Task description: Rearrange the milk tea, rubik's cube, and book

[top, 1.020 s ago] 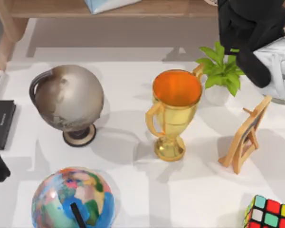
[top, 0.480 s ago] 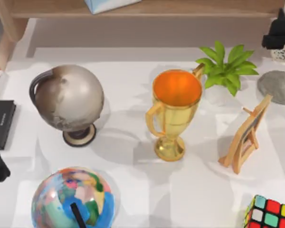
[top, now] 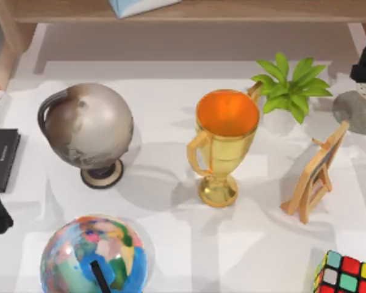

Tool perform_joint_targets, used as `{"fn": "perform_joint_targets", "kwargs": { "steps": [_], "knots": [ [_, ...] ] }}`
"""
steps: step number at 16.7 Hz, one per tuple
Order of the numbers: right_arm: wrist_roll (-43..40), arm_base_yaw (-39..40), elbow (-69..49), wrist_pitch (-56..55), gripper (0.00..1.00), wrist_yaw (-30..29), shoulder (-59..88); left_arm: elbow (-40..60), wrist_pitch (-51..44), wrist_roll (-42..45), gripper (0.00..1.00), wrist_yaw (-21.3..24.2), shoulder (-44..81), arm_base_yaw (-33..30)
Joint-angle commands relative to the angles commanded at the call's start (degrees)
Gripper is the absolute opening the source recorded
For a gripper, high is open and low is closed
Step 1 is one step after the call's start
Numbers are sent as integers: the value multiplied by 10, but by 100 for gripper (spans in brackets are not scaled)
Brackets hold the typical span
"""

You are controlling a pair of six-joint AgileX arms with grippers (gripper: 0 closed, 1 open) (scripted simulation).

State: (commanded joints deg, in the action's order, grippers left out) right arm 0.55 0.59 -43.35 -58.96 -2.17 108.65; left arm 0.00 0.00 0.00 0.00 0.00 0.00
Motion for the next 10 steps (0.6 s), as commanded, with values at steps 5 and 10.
{"fn": "perform_joint_targets", "kwargs": {
  "steps": [5, 10],
  "knots": [
    [1, 6, 15, -28, 0, 2, 7, 0, 0, 0, 100, 0, 0, 0],
    [-1, 3, 23, -70, 0, 1, 44, 0, 0, 0, 100, 0, 0, 0]
  ]
}}
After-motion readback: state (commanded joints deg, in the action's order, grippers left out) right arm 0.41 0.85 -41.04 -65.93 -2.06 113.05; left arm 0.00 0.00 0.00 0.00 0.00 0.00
